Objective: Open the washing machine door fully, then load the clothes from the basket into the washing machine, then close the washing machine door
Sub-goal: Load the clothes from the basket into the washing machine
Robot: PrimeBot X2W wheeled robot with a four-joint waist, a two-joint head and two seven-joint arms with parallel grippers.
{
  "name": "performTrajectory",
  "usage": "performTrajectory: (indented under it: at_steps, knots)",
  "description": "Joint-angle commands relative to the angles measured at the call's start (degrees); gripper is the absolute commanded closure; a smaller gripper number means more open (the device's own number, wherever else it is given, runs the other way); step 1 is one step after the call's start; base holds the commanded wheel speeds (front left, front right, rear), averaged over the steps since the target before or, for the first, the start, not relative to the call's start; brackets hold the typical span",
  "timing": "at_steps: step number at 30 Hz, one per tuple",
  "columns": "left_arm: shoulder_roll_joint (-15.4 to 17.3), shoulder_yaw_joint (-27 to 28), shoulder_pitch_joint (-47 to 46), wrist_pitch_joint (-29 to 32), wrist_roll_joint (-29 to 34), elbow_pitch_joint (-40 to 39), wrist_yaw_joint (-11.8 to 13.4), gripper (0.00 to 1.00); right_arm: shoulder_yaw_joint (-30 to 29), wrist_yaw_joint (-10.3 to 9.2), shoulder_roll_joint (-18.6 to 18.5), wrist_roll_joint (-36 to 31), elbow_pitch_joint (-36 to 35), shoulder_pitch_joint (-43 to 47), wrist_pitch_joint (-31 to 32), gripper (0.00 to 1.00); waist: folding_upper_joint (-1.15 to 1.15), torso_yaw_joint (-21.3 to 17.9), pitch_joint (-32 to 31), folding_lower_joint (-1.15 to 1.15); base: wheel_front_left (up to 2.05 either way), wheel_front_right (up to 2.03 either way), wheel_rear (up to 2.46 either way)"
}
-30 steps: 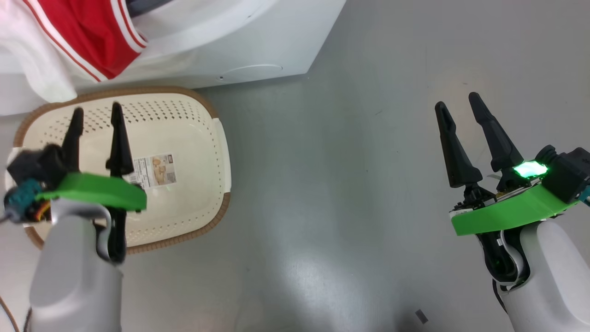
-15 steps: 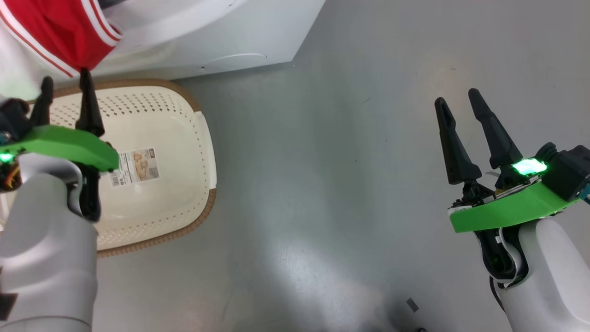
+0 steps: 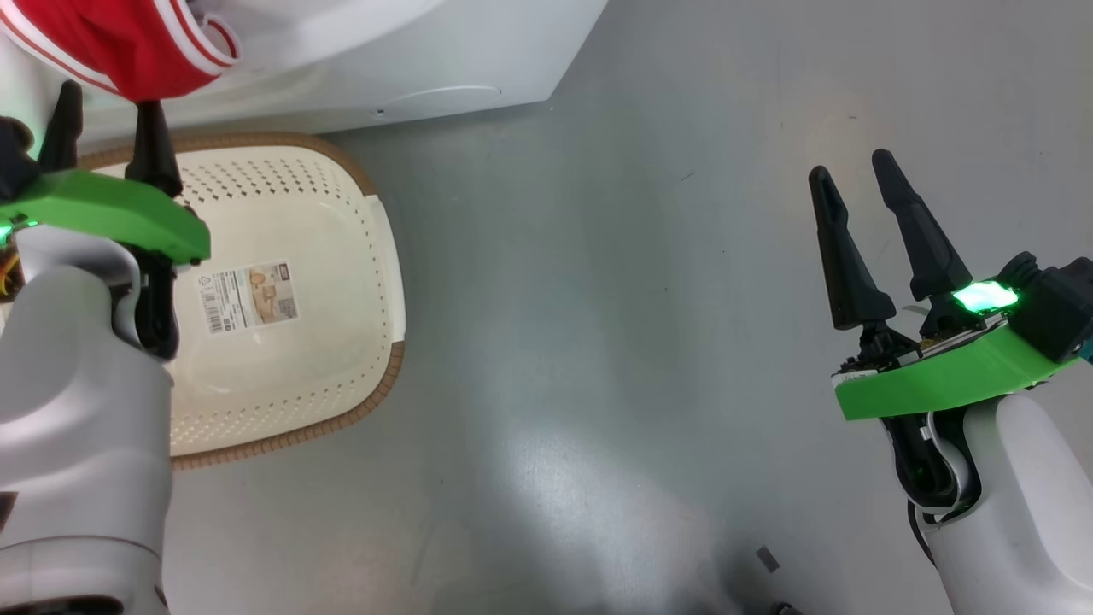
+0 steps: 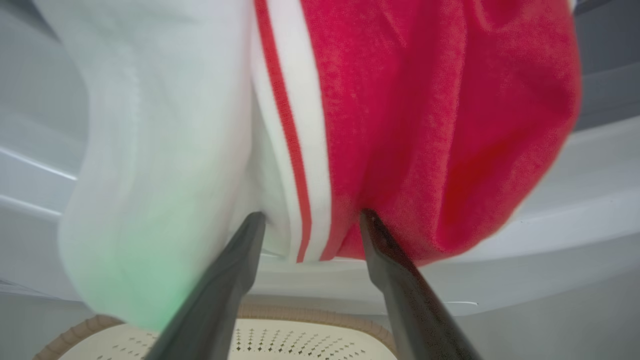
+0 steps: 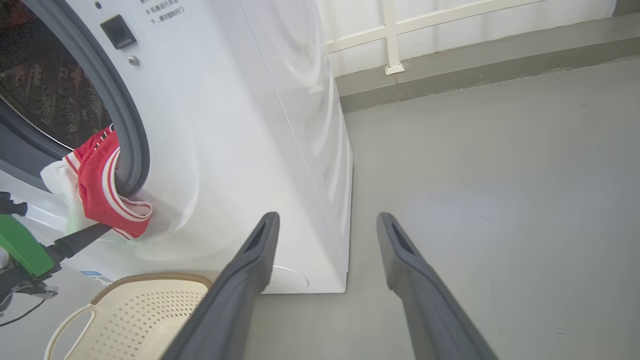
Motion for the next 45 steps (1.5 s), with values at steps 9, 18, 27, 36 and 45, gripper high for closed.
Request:
performTrajectory:
  at_steps: [9,18,27,36,45]
  knots:
    - [2.3,0.5,-1.2,-0.3,1.0,-3.1,-0.2,0.0,0.8,0.09,-0.3,-0.2,-1.2,0.8,-0.3,0.0,0.0,-0.1,0.1,0.0,0.0,0.0,0.0]
    - [2.5,1.0,-2.1,-0.3,1.2,-3.4,-0.2,0.24,0.8,0.09,-0.4,0.0,-1.3,0.7,-0.3,0.0,0.0,0.0,0.2,0.0,0.0,0.0,0.0]
    - [2.4,-1.0,-0.9,-0.3,0.0,-2.3,-0.2,1.0,0.8,0.09,-0.2,-0.1,-1.0,0.9,-0.3,0.0,0.0,0.1,-0.5,0.0,0.0,0.0,0.0]
    - [2.4,-4.3,4.1,-0.3,-0.1,-10.8,-0.2,1.0,0.5,0.09,-0.2,-0.2,-0.9,1.7,-0.3,0.0,0.0,1.0,-1.7,0.0,0.0,0.0,0.0]
    - [2.5,-3.6,4.1,-0.3,0.6,-19.7,-0.2,1.0,0.9,0.09,-0.5,-0.2,-0.9,2.0,-0.3,0.0,0.0,1.9,-2.0,0.0,0.0,0.0,0.0]
